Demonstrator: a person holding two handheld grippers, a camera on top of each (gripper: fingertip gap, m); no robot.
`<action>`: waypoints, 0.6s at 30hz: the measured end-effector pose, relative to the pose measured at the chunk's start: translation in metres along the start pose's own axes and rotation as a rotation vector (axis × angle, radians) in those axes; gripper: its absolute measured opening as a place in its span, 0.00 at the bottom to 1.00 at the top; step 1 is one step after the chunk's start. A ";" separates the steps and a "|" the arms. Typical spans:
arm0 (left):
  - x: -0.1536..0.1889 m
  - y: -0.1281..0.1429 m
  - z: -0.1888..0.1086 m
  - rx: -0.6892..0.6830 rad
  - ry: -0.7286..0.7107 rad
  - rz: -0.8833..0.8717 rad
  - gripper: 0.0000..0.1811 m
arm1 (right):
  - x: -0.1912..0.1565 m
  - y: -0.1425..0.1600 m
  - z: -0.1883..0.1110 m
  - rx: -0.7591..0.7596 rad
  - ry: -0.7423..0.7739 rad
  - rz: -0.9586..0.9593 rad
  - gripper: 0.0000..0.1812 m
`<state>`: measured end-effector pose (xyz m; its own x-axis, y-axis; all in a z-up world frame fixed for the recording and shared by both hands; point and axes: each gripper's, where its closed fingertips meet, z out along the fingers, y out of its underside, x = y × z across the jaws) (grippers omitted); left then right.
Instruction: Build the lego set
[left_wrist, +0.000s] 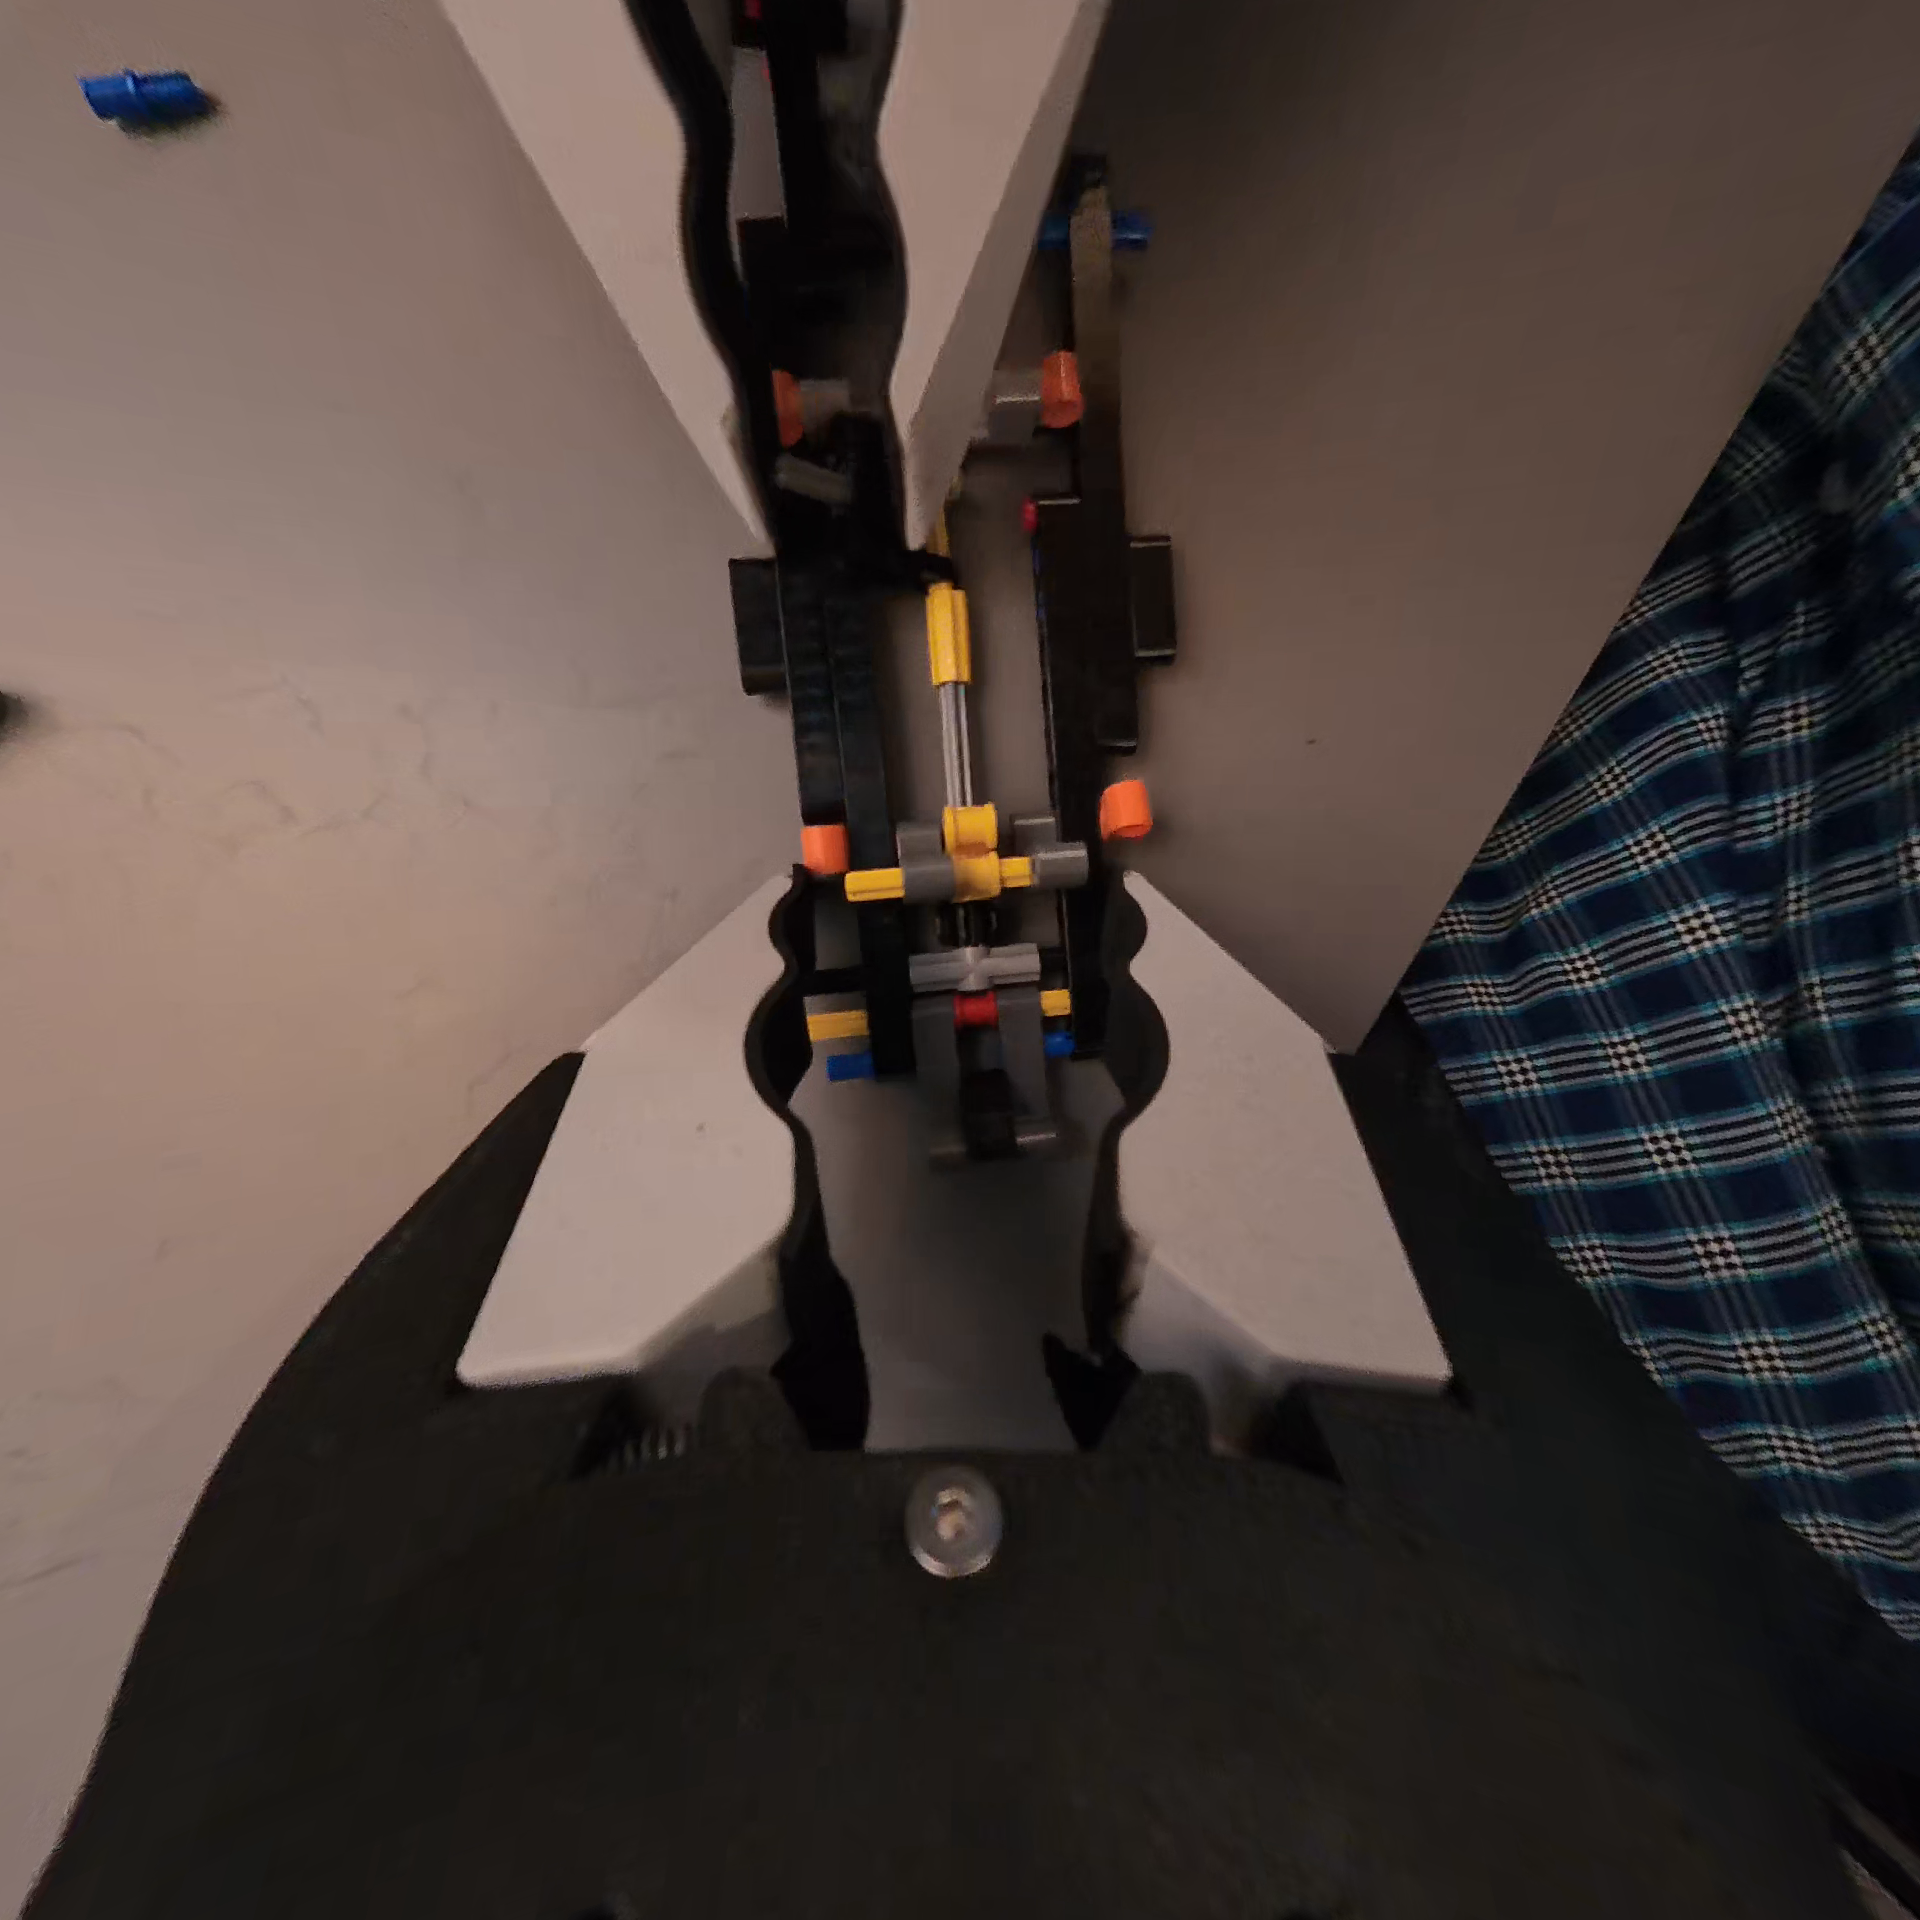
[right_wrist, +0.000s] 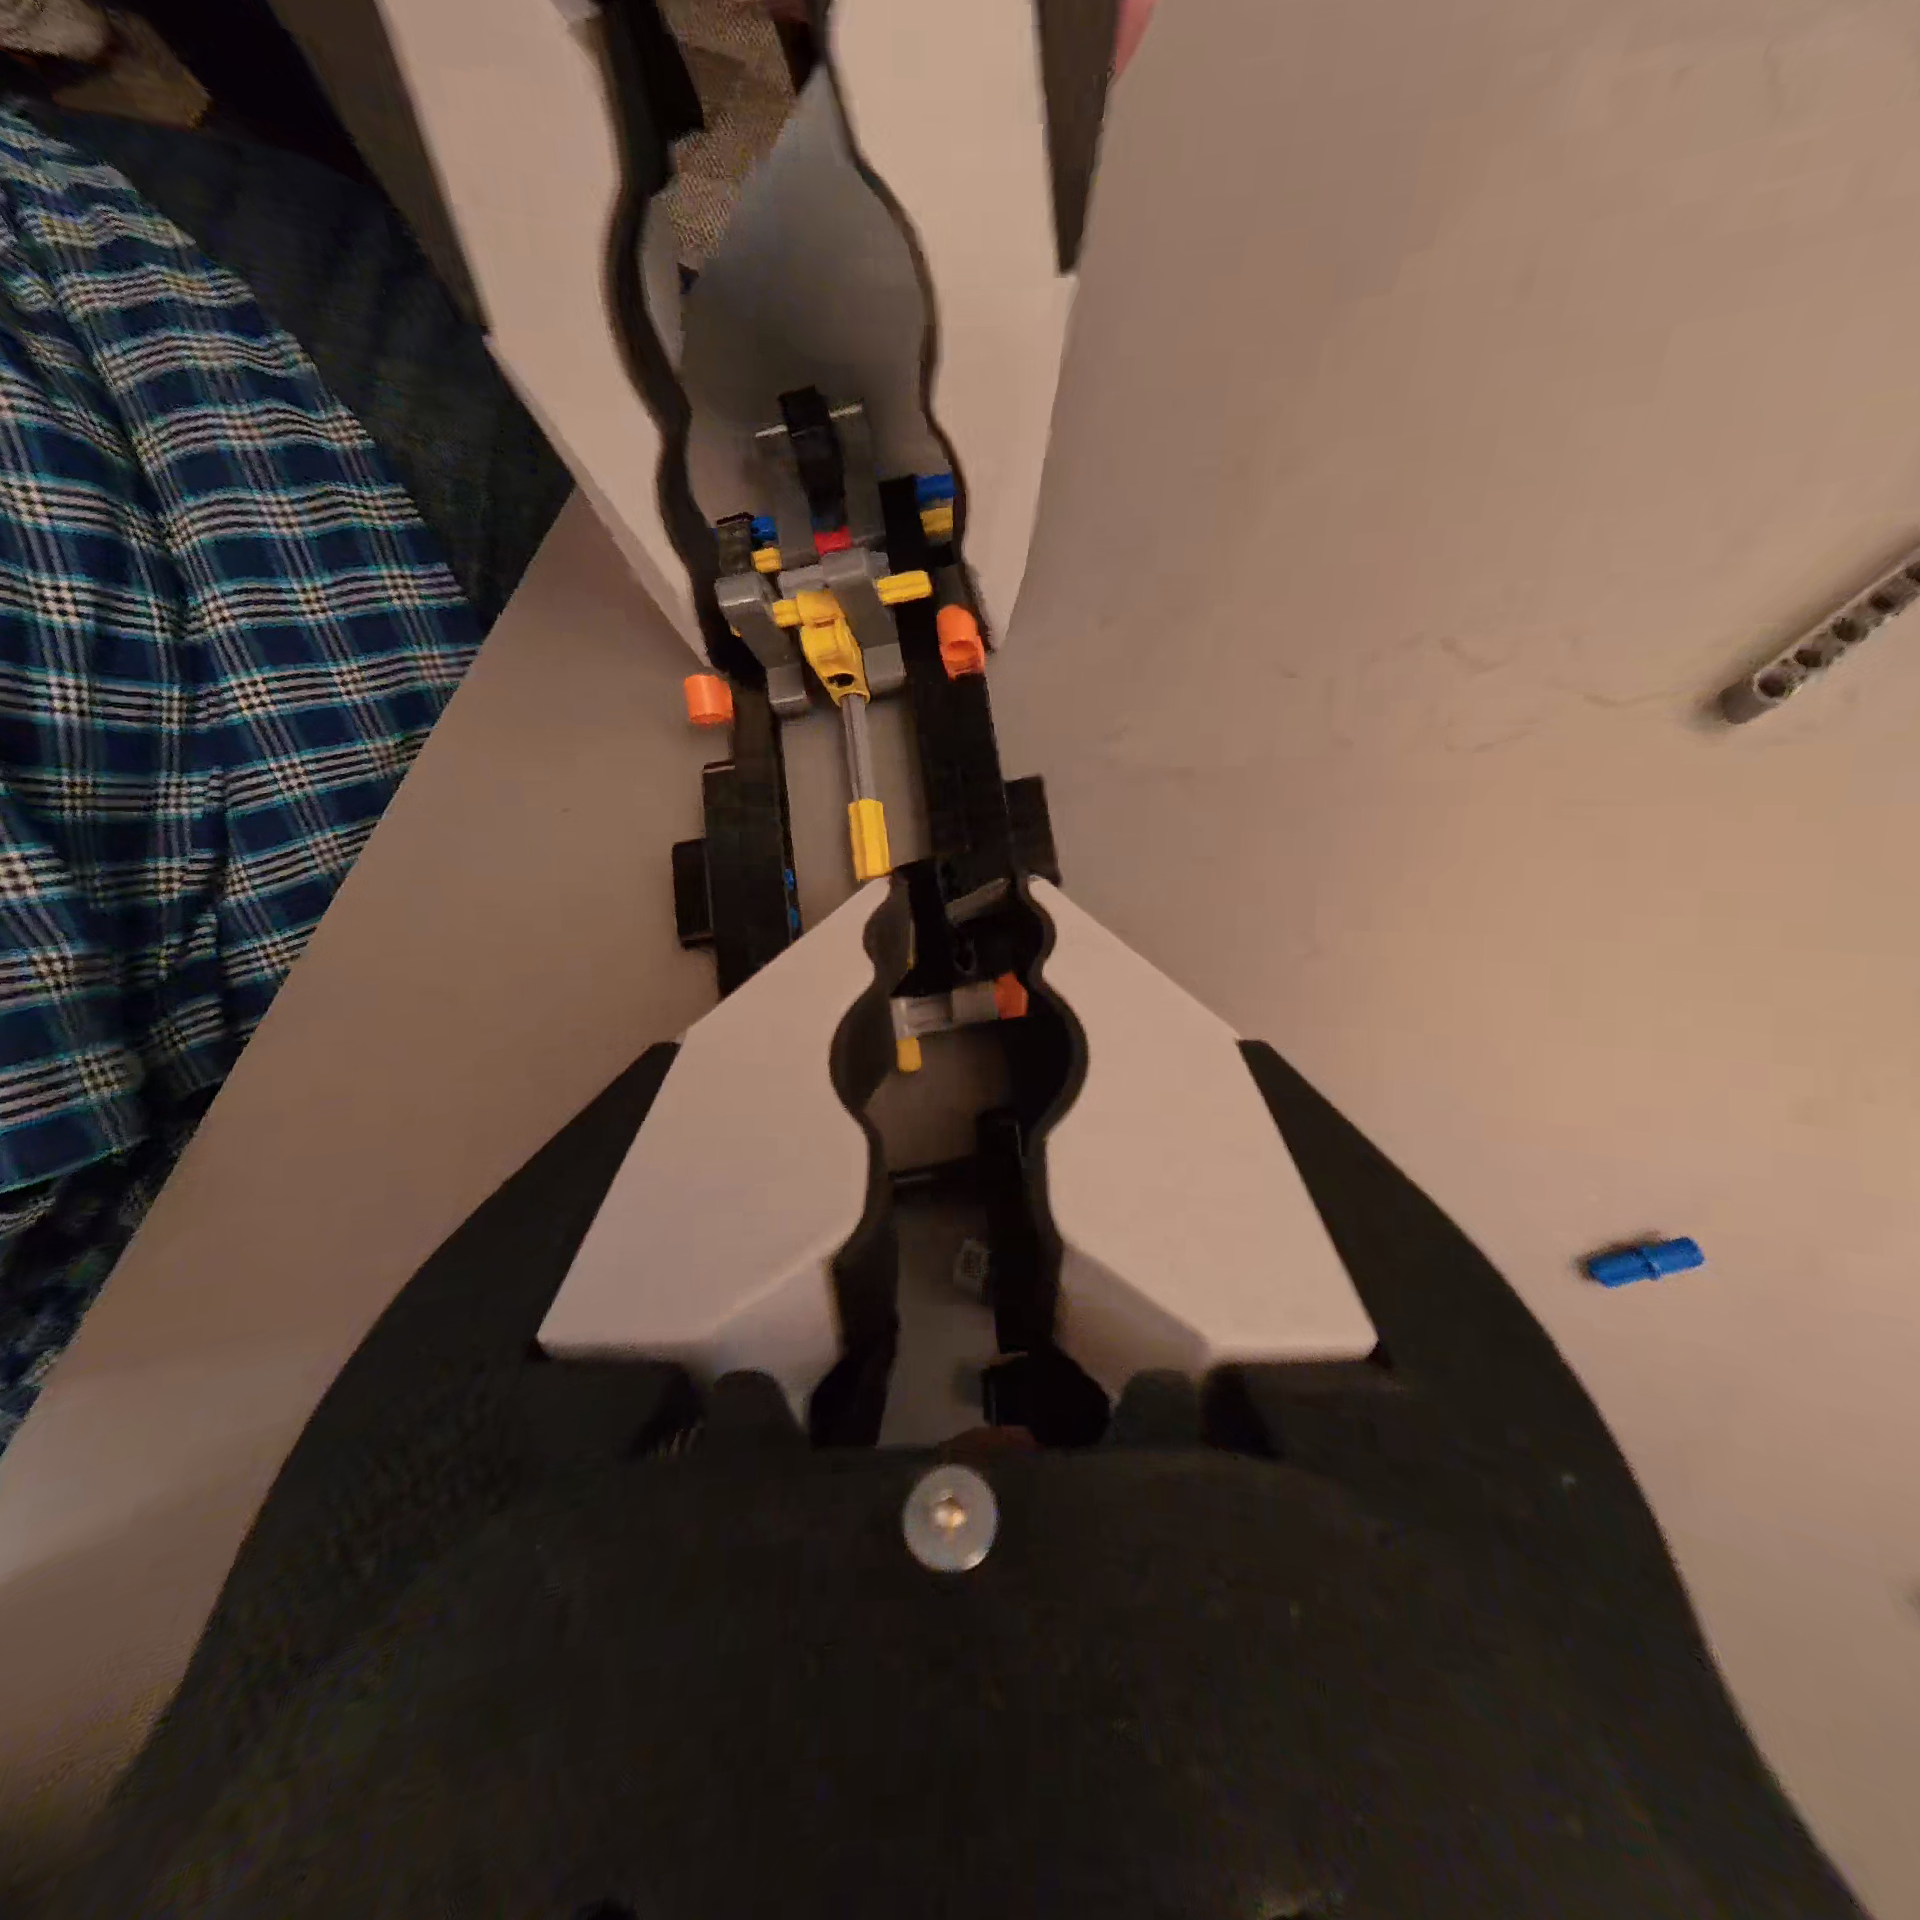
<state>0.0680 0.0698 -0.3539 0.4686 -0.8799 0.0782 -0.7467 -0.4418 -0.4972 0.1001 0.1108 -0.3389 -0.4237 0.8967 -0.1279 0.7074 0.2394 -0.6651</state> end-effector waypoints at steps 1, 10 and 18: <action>0.000 0.000 0.000 0.001 0.001 -0.002 0.29 | -0.001 -0.001 -0.001 0.007 0.017 -0.011 0.09; -0.001 -0.001 0.000 0.003 -0.009 -0.016 0.29 | -0.007 -0.006 -0.004 0.008 0.195 -0.152 0.04; -0.001 -0.001 -0.001 0.010 -0.015 -0.026 0.29 | -0.010 -0.005 -0.004 0.049 0.216 -0.110 0.10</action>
<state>0.0677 0.0710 -0.3531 0.4950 -0.8654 0.0783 -0.7294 -0.4628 -0.5039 0.1033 0.1022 -0.3315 -0.3625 0.9262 0.1038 0.6333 0.3265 -0.7016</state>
